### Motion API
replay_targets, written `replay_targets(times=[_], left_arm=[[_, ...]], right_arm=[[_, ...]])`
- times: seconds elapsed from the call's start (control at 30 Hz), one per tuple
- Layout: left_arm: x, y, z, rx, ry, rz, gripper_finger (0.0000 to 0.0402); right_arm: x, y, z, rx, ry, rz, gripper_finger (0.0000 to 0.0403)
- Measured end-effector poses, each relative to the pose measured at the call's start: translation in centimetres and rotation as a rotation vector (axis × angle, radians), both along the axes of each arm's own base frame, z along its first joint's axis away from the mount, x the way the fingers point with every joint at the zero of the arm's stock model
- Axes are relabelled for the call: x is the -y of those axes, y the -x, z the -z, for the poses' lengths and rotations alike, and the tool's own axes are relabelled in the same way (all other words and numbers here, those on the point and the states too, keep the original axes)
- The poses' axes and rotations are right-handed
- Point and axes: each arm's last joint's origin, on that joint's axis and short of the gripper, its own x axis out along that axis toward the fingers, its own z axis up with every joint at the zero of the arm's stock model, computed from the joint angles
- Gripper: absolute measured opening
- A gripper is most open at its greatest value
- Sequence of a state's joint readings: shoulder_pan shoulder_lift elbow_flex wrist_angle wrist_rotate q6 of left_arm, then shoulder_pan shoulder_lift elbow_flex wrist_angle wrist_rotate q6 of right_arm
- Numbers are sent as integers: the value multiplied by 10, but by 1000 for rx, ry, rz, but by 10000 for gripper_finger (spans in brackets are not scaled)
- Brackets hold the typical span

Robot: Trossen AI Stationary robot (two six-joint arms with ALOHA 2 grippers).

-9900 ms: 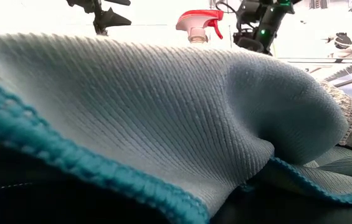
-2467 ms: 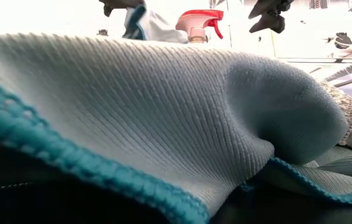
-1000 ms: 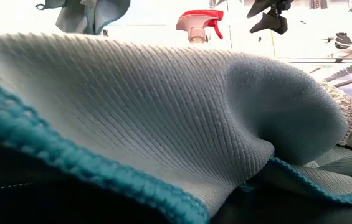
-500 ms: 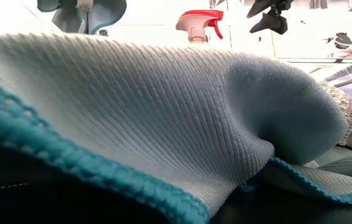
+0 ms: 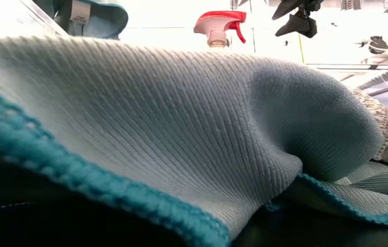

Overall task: Sort microfiber towel by color & place in baskets
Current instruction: Put the blue towel into the bottom transparent bin

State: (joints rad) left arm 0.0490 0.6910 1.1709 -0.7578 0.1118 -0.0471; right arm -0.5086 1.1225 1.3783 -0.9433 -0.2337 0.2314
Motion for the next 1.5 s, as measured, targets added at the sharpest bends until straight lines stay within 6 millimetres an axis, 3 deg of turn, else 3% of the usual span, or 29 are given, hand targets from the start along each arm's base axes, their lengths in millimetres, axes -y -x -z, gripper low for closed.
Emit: replay_targets(times=[0.5,1.0,1.5], left_arm=[[6,12,-5,3,60,140,1],[9,54,-54,149,79,181,1],[9,54,-49,85,108,180,1]], right_arm=[[0,0,0,0,0,0,219],[0,0,0,0,0,0,219],[0,0,0,0,0,0,219]])
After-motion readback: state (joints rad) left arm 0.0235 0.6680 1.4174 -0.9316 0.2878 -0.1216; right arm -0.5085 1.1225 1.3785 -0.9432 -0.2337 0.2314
